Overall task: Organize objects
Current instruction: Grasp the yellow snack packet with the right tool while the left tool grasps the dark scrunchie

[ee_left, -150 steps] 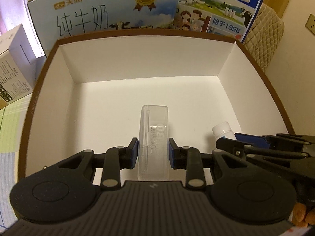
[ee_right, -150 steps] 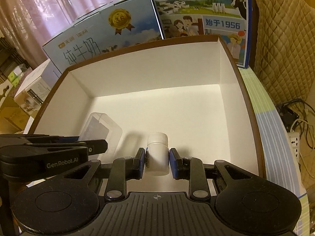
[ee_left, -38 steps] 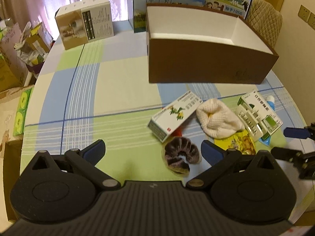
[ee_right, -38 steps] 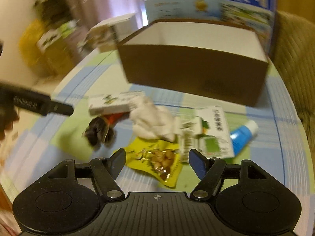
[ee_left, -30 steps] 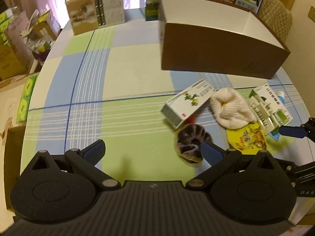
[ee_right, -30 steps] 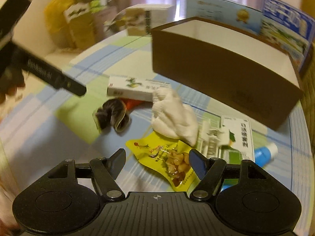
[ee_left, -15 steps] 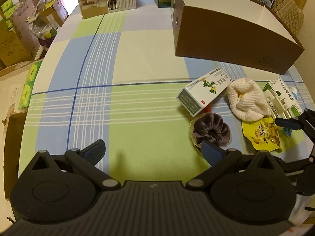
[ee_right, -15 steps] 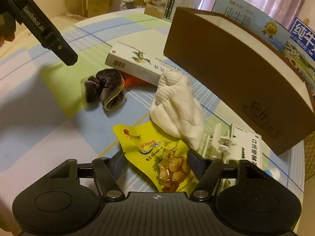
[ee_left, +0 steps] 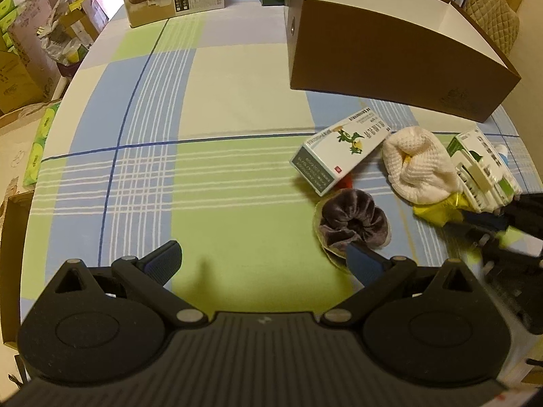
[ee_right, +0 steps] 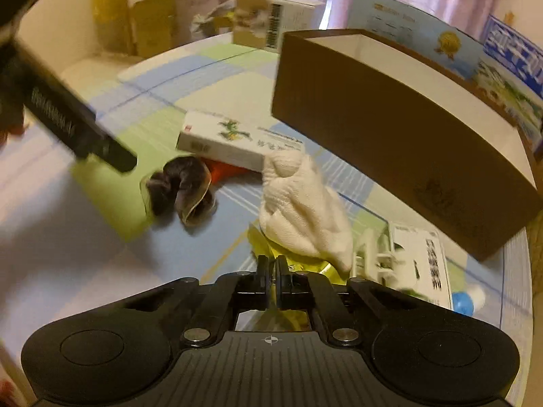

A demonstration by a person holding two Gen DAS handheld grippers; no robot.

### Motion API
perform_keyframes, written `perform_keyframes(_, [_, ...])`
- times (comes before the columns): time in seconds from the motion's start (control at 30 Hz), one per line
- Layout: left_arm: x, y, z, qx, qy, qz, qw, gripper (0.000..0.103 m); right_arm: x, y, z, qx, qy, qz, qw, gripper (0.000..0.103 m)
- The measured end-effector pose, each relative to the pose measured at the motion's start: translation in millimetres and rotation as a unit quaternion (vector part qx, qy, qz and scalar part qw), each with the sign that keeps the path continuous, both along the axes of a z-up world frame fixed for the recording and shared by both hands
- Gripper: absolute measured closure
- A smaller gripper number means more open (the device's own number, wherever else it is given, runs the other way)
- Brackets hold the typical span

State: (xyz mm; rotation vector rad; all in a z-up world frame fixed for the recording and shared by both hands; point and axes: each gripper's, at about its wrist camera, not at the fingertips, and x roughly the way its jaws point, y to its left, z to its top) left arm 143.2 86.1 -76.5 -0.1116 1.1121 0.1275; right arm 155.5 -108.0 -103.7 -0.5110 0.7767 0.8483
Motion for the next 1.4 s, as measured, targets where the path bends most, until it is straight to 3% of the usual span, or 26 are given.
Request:
perform_keyframes(0.23, [-0.1,-9.1,-1.8,-0.007,0.0,-0.013,0.9999,0.002,14.6,-24.0,26.0,0.083,0.084,-0.071,0.99,0.103])
perform_keyframes(0.53, [1.9,-20.6,-4.2,-0.012,-0.003,-0.025,0.9996,0.002,32.2,-69.3,61.4,0.2,0.156,-0.169,0.952,0.103])
perform_keyframes(0.77, [5.2,-33.8,-8.1,-0.016,-0.008,-0.041,0.999,0.004,43.8,-102.3,77.9,0.251,0.18,-0.221,0.925,0.103])
perform_keyframes(0.97, [13.7,-43.1,-20.6,-0.025,-0.003,-0.04,0.9989,0.013,42.4,-121.0,86.0,0.256,0.171,-0.245,0.919,0.103])
perform_keyframes(1.27, [26.7,-48.1,-29.3,-0.028,-0.006,-0.023,0.9993,0.014,38.2,-137.6,91.2,0.262,0.164,-0.263,0.914,0.103])
perform_keyframes(1.4, [31.8,-51.1,-31.9,-0.014,-0.005,-0.023,0.9996,0.029,38.0,-140.5,92.8,0.265,0.165,-0.264,0.913,0.103])
